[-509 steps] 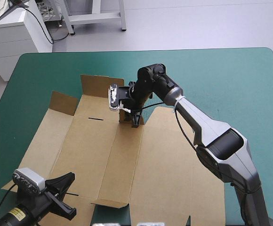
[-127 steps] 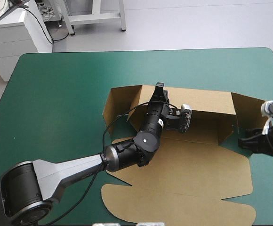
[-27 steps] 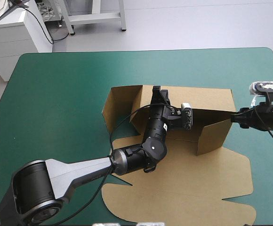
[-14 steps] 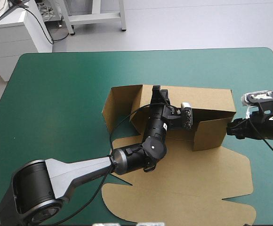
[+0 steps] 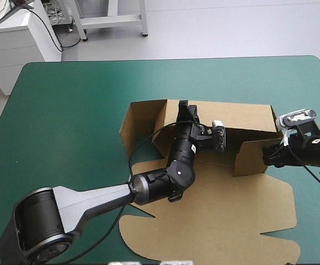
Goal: Fold the box
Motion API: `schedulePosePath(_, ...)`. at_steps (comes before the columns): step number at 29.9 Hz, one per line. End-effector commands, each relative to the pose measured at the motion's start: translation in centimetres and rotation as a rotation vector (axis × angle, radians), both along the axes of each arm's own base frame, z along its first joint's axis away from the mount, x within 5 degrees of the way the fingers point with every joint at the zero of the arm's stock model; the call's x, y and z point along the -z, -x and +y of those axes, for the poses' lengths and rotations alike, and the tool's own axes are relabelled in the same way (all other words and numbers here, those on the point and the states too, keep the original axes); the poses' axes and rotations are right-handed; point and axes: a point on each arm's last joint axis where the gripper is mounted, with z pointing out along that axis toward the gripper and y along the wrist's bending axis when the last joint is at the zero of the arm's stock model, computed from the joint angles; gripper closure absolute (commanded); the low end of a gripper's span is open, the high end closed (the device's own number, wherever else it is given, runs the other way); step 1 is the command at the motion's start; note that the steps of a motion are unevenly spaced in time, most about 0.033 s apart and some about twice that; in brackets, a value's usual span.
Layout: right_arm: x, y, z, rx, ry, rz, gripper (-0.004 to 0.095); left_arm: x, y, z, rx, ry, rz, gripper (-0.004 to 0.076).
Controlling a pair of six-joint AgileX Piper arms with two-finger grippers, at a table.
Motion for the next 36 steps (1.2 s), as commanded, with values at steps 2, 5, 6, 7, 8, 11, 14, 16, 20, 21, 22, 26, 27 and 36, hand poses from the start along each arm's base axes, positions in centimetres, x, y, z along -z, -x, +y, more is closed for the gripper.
schedulePosePath(2,0.0,-0.6,0.4,-0.036,-0.032,-0.085,0.0331,-1.8,0.9,-0.3,0.055,0.083,0.013,0.0732)
schedulePosePath(5,0.5,-0.9,0.6,-0.047,-0.066,-0.143,0.0331,-1.8,0.9,-0.4,0.064,0.083,0.017,0.0732)
schedulePosePath(6,0.5,-1.0,0.7,-0.047,-0.078,-0.159,0.0331,-1.8,0.9,-0.4,0.066,0.083,0.018,0.0732)
schedulePosePath(7,0.3,-1.0,0.8,-0.049,-0.096,-0.175,0.0331,-1.8,0.9,-0.4,0.066,0.083,0.018,0.0732)
schedulePosePath(8,0.2,-1.1,0.9,-0.051,-0.112,-0.186,0.0331,-1.8,0.9,-0.4,0.066,0.083,0.018,0.0732)
schedulePosePath(11,0.0,-1.2,1.2,-0.057,-0.141,-0.213,0.0331,-1.8,0.9,-0.4,0.066,0.083,0.018,0.0732)
schedulePosePath(14,-0.1,-1.2,1.2,-0.056,-0.144,-0.213,0.0331,-1.8,0.9,-0.4,0.066,0.083,0.018,0.0732)
schedulePosePath(16,-0.1,-1.2,1.2,-0.056,-0.144,-0.213,0.0331,-1.8,0.9,-0.4,0.066,0.083,0.018,0.0732)
schedulePosePath(20,-0.1,-1.2,1.2,-0.056,-0.144,-0.213,0.0331,-1.8,0.9,-0.4,0.066,0.083,0.018,0.0732)
schedulePosePath(21,-0.1,-1.2,1.2,-0.056,-0.144,-0.213,0.0331,-1.8,0.9,-0.4,0.066,0.083,0.018,0.0732)
schedulePosePath(22,-0.1,-1.2,1.2,-0.058,-0.144,-0.212,0.0331,-1.8,0.9,-0.4,0.066,0.083,0.018,0.0732)
schedulePosePath(26,-0.1,-1.2,1.2,-0.059,-0.145,-0.211,0.0331,-1.8,0.9,-0.4,0.066,0.083,0.018,0.0732)
schedulePosePath(27,-0.1,-1.2,1.2,-0.059,-0.145,-0.211,0.0331,-1.8,0.9,-0.4,0.066,0.083,0.018,0.0732)
schedulePosePath(36,-0.3,-1.6,0.8,-0.011,-0.128,-0.252,0.0331,-1.8,0.9,-0.4,0.067,0.081,0.017,0.0732)
